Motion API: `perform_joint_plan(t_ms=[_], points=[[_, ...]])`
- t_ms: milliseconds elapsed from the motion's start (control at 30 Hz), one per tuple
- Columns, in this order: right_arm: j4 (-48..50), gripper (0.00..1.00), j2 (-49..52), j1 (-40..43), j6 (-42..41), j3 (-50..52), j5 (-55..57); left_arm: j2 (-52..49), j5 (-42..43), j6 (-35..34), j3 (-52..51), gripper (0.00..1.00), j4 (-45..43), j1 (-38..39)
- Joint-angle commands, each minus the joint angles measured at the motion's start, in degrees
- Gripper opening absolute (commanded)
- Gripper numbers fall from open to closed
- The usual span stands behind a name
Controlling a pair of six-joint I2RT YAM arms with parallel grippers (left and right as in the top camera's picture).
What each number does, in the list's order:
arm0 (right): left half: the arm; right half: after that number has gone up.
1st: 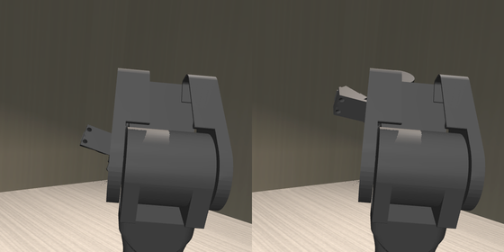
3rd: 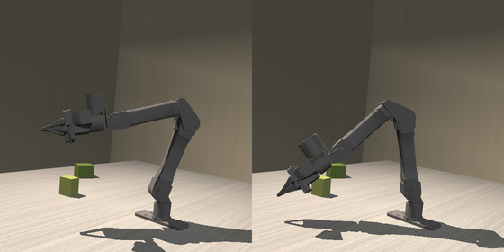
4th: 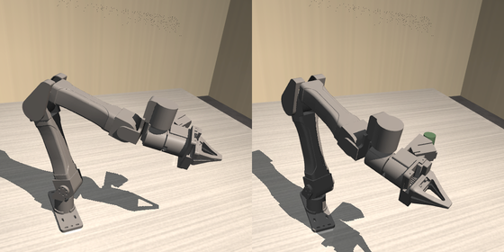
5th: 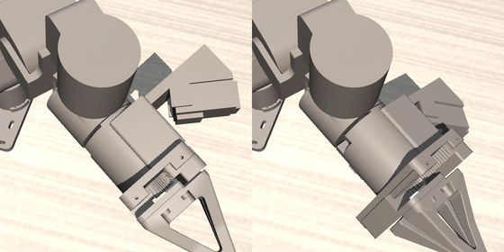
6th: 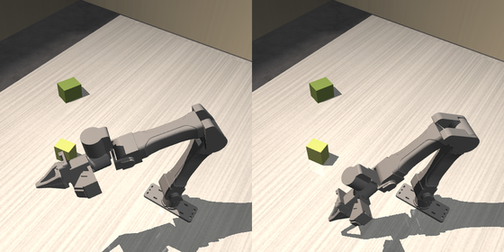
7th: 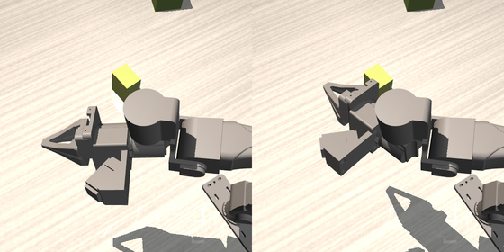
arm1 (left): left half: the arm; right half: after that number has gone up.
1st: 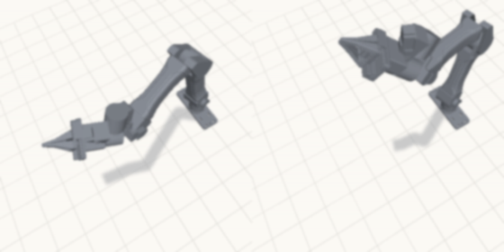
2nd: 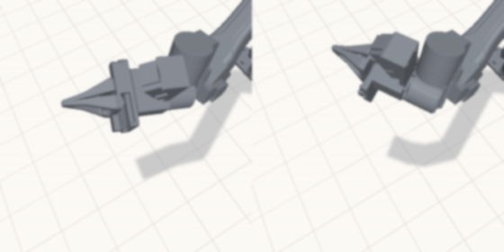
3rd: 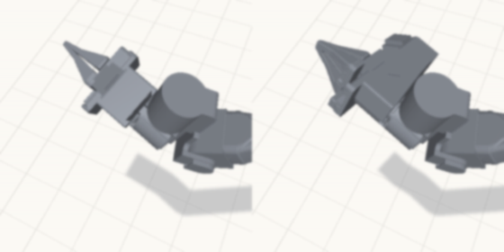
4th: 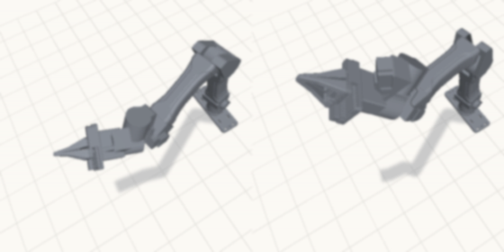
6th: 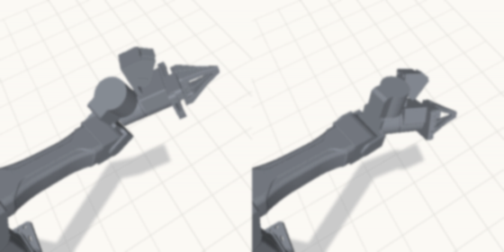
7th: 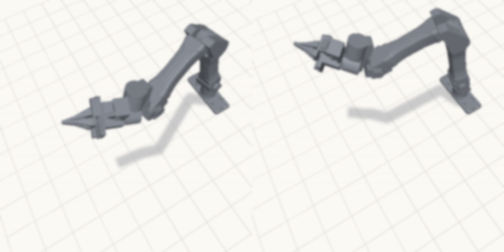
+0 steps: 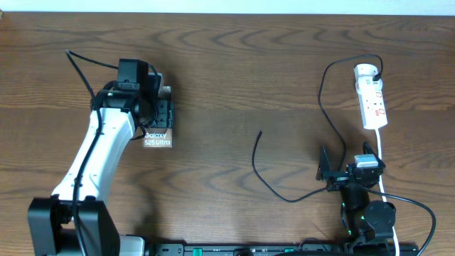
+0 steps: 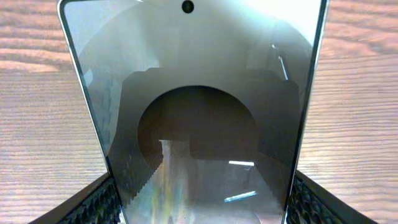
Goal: Plug charger to phone and switch on socket
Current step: 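Lift the phone with the left gripper and tilt it upright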
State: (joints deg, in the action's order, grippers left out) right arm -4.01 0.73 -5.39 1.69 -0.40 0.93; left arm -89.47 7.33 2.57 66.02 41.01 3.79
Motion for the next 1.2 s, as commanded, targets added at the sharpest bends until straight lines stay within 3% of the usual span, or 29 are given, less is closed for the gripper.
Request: perform_joint_plan(t_ms=[0,167,433,733,967,1167], points=[[-0.15,0.99,-0.24,-0.28,-0.79,0.09,0.44,2.82,1.29,-1.84,0.61,0.07,0.02,-0.07],[-0.15,0.99,-0.24,-0.28,-0.79,0.09,0.44,4.7,1.68,-4.02,0.66,0.07,0.02,-0.07],[-0.15,0.99,-0.24,-0.28,-0.79,0.09,0.44,7.13,9.7,-4.87,0.66,0.07,-0.68,-0.11],[-0.15,0.99,-0.24,-0.28,-0.81,0.09,0.44,7.52,16.72,-11.52,1.46,0.08,-2.54,-0.13],[-0.15,0.99,-0.24,-0.28,-0.79,0.09,0.44,7.52,21.14,-20.61,1.95,0.07,-5.53,-0.24],[-0.15,0.99,-0.24,-0.28,-0.79,0.09,0.44,7.52,24.87,-34.03,1.99,0.08,-9.29,-0.98]])
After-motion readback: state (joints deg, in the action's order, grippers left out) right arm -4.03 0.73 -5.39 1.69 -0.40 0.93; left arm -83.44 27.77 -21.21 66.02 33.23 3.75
